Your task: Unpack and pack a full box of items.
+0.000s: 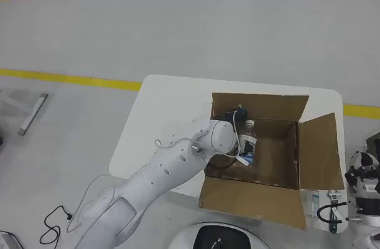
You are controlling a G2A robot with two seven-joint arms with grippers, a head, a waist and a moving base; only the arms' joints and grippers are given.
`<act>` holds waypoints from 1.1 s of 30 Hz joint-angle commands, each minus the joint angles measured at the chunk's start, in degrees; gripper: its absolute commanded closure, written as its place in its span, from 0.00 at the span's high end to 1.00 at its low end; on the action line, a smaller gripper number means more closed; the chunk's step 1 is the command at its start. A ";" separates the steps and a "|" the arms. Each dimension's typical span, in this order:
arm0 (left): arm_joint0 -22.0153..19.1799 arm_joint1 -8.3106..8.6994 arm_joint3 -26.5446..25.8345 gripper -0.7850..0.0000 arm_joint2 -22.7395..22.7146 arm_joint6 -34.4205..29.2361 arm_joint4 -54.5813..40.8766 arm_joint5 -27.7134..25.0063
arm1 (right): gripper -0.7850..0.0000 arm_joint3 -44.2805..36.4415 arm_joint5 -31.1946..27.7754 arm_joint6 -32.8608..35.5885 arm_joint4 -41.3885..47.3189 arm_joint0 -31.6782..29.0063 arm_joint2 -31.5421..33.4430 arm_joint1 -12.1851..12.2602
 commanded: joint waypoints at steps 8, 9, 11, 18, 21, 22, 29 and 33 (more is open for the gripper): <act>-2.36 0.99 3.62 0.51 2.01 1.52 -0.25 1.52 | 0.00 0.00 0.00 0.00 0.00 0.00 0.00 0.00; -2.46 1.11 3.64 0.88 2.27 1.63 -0.50 1.64 | 0.00 0.00 0.00 0.00 0.00 0.00 0.00 0.00; -2.50 1.33 3.74 1.00 2.68 2.20 -1.41 2.20 | 0.00 0.00 0.00 0.00 0.00 0.00 0.00 0.00; -2.98 2.27 3.41 1.00 4.66 3.90 -3.87 3.90 | 0.00 0.00 0.00 0.00 0.00 0.00 0.00 0.00; -3.25 2.87 2.38 1.00 4.88 4.63 -5.04 4.63 | 0.00 0.00 0.00 0.00 0.00 0.00 0.00 0.00; -3.42 3.08 1.04 1.00 4.60 4.93 -5.53 4.92 | 0.00 0.00 0.00 0.00 0.00 0.00 0.00 0.00; -2.57 5.12 -9.41 1.00 3.67 1.62 -1.66 1.61 | 0.00 -0.18 0.06 0.48 -0.27 -0.10 -0.11 0.04; -1.27 6.38 -15.98 1.00 3.41 0.73 7.37 0.71 | 0.00 -1.98 2.75 5.86 -4.95 -0.80 0.22 0.37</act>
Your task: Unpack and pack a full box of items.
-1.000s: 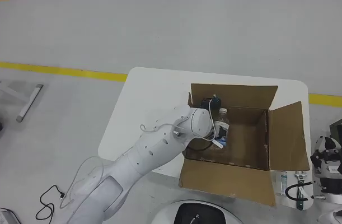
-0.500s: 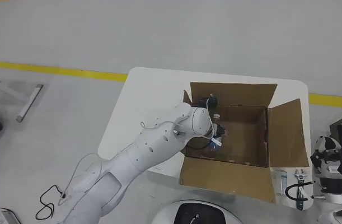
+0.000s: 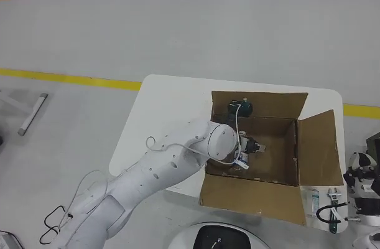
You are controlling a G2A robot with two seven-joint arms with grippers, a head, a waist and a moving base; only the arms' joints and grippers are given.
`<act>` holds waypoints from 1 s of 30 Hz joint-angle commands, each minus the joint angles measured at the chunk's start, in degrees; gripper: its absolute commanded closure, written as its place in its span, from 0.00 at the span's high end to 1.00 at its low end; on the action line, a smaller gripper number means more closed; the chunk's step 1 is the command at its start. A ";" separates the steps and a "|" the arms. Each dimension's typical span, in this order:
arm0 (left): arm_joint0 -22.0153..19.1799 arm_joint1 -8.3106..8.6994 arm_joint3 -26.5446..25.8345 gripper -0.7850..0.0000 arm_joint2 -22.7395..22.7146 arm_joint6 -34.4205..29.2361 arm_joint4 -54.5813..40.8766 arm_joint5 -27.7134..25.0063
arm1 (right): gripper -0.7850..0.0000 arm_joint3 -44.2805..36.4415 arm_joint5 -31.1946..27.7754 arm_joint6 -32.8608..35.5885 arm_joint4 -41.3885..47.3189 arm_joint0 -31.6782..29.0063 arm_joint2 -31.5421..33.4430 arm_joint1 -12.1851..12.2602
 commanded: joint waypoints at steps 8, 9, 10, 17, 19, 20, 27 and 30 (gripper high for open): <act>6.19 2.45 -10.79 1.00 -5.33 -1.20 13.11 -1.19 | 0.00 -7.29 2.58 25.00 -10.19 -3.54 1.77 0.94; 6.76 2.79 -11.27 1.00 -5.88 -1.31 16.61 -1.31 | 0.00 -8.26 0.79 27.51 -11.17 -3.88 1.53 1.10; 7.52 3.07 -12.10 1.00 -6.19 -1.76 19.70 -1.75 | 0.00 -9.26 -0.66 29.15 -12.04 -4.18 1.38 1.25; 12.32 3.51 -16.20 1.00 -11.78 -3.16 23.87 -3.16 | 0.00 -10.11 -1.49 30.88 -12.13 -4.77 1.08 1.34; 12.80 3.44 -16.65 1.00 -12.33 -3.16 23.73 -3.16 | 0.00 -10.11 -1.49 30.88 -12.13 -4.77 1.08 1.34; 12.80 3.44 -16.65 1.00 -12.33 -3.16 23.73 -3.16 | 0.00 -10.11 -1.49 30.88 -12.13 -4.77 1.08 1.34; 12.80 3.44 -16.65 1.00 -12.33 -3.16 23.73 -3.16 | 0.00 -9.88 -1.16 31.31 -13.30 -4.97 0.75 1.41; 12.80 3.44 -16.65 1.00 -12.33 -3.16 23.73 -3.16 | 0.00 -10.19 0.80 35.55 -14.30 -4.78 0.40 1.42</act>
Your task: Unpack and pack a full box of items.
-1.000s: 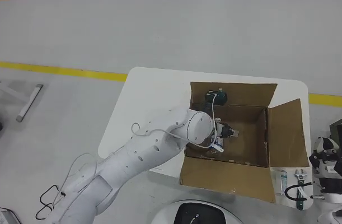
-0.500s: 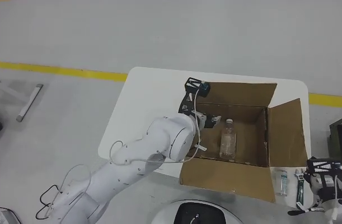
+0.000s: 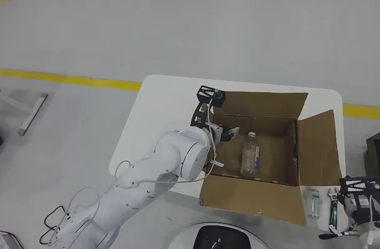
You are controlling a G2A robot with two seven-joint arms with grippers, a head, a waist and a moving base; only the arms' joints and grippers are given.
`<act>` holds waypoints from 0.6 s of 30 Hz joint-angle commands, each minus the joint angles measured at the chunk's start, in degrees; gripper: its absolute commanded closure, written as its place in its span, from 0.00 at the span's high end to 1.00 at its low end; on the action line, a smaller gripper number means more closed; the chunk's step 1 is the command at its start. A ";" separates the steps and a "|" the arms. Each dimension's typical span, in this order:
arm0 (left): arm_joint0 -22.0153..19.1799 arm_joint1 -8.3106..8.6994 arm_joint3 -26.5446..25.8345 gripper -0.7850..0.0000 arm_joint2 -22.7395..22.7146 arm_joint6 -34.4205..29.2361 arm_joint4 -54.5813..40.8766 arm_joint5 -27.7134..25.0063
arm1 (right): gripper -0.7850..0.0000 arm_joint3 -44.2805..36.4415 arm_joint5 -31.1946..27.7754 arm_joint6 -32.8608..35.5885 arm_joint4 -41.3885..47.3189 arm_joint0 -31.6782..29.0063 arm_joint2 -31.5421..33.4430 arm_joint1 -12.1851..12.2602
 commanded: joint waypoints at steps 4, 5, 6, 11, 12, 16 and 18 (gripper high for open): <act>0.00 0.00 0.00 1.00 0.00 0.00 0.00 0.00 | 0.00 -0.38 4.26 17.01 -3.90 1.32 -1.08 -0.05; 0.00 0.00 0.00 1.00 0.00 0.00 0.00 0.00 | 0.00 -0.62 4.41 20.95 -3.44 2.14 -1.78 -0.11; 0.45 0.00 0.16 1.00 -0.13 0.95 -0.16 -0.39 | 0.00 -0.87 4.28 23.76 -2.63 2.94 -2.34 -0.16; 2.98 0.20 -0.38 1.00 -2.74 4.25 1.05 -2.55 | 0.00 -1.00 2.91 31.05 -2.08 4.97 -4.38 -0.17; 3.34 0.27 -0.75 1.00 -3.25 4.56 1.92 -3.04 | 0.00 -1.00 2.91 31.05 -2.08 4.97 -4.38 -0.17; 5.48 0.61 -2.62 1.00 -4.58 6.89 6.79 -5.78 | 0.00 -1.00 2.91 31.05 -2.08 4.97 -4.38 -0.17; 6.78 0.68 -3.47 1.00 -5.14 7.37 8.64 -6.07 | 0.00 -1.00 2.91 31.05 -2.08 4.97 -4.38 -0.17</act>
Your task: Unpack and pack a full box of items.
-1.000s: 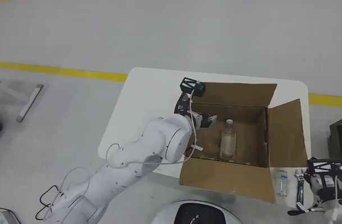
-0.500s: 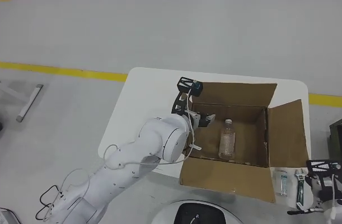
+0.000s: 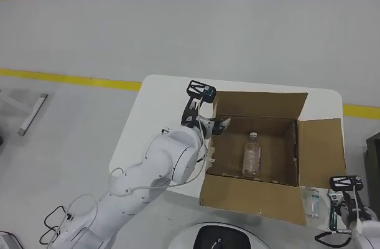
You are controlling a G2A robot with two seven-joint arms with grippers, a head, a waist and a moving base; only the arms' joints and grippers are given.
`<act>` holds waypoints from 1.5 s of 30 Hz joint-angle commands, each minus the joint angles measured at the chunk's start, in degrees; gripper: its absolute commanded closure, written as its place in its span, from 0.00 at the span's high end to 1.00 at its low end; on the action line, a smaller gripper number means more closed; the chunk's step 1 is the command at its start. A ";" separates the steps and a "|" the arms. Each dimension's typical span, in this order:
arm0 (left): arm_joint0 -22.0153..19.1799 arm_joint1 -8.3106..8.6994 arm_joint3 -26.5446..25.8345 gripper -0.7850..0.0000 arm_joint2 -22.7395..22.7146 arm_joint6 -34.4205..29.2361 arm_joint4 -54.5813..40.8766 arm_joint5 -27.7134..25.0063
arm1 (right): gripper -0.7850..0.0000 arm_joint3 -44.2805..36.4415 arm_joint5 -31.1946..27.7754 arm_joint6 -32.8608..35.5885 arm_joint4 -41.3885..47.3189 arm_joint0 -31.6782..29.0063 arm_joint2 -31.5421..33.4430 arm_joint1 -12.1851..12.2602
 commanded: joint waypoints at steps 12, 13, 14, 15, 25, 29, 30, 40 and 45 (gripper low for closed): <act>3.07 -0.28 -1.56 1.00 -1.57 0.02 4.27 0.26 | 0.06 3.55 2.27 4.05 0.78 2.90 -4.33 -0.32; 3.07 -0.28 -1.56 1.00 -1.57 0.02 4.27 0.26 | 0.17 4.12 2.37 4.09 1.28 3.21 -4.67 -0.36; 3.07 -0.28 -1.56 1.00 -1.57 0.02 4.27 0.26 | 0.35 4.79 2.54 4.37 1.77 3.55 -4.91 -0.39; 3.07 -0.28 -1.56 1.00 -1.57 0.02 4.27 0.26 | 0.43 5.32 2.90 4.48 2.02 3.95 -5.05 -0.41; 3.07 -0.28 -1.56 1.00 -1.57 0.02 4.27 0.26 | 0.42 8.16 3.12 4.00 4.77 4.94 -5.91 -0.39; 3.07 -0.28 -1.56 1.00 -1.57 0.02 4.27 0.26 | 0.43 7.63 3.34 4.61 6.05 4.78 -5.60 -0.32; 3.07 -0.28 -1.56 1.00 -1.57 0.02 4.27 0.26 | 0.44 7.23 3.36 4.84 6.37 4.58 -5.45 -0.29; 3.07 -0.28 -1.56 1.00 -1.57 0.02 4.27 0.26 | 0.48 1.59 1.67 7.27 11.06 2.68 -4.00 0.13; 3.07 -0.28 -1.56 1.00 -1.57 0.02 4.27 0.26 | 0.53 3.77 1.97 6.96 10.03 3.24 -5.86 0.19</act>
